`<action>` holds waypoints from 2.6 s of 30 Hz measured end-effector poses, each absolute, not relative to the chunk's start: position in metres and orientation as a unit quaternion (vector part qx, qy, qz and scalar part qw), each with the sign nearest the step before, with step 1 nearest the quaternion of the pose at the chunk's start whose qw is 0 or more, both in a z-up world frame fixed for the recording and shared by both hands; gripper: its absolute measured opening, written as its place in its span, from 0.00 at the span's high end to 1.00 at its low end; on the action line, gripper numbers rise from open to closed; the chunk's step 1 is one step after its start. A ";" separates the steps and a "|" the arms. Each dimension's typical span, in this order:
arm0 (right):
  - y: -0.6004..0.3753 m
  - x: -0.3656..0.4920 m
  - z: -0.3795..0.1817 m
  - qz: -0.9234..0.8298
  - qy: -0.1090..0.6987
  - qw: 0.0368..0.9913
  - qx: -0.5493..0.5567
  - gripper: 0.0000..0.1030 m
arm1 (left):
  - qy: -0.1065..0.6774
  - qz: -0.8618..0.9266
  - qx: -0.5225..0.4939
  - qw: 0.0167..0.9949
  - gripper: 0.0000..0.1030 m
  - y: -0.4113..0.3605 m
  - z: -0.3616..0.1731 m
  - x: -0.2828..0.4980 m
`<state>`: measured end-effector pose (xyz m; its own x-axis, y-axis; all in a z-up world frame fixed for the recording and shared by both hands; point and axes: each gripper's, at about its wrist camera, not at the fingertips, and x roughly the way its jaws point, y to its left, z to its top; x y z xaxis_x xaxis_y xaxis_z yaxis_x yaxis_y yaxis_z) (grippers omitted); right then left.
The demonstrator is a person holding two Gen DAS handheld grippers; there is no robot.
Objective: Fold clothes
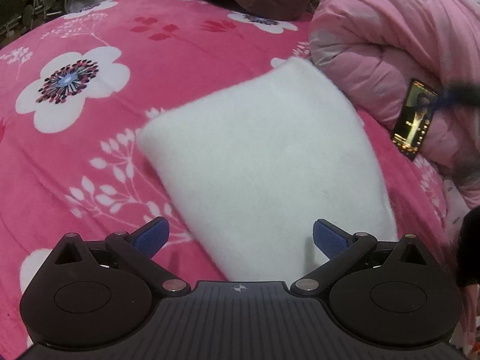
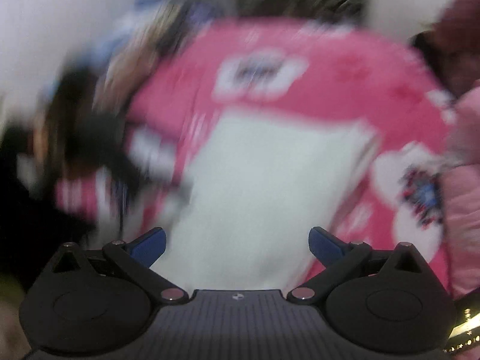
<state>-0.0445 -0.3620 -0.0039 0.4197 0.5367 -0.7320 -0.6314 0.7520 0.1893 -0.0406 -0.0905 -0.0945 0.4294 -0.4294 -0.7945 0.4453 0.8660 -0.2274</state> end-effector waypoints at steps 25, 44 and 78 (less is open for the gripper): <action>-0.349 -0.018 -0.003 0.246 0.317 0.914 -0.061 0.04 | 0.470 -0.246 -0.035 0.847 0.00 -0.055 -0.109 -0.018; -0.264 -0.067 -0.046 0.384 0.387 0.819 -0.181 0.05 | 0.524 -0.267 -0.328 0.740 0.51 -0.009 -0.166 0.097; -0.315 -0.062 -0.055 0.311 0.413 0.824 -0.233 0.69 | 0.430 -0.349 -0.024 0.832 0.53 -0.068 -0.116 0.027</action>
<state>-0.0619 -0.3154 -0.0550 0.4649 0.3206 -0.8253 -0.7054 0.6974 -0.1265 0.0266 -0.0678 -0.1163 0.3867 -0.6013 -0.6993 0.5594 0.7557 -0.3405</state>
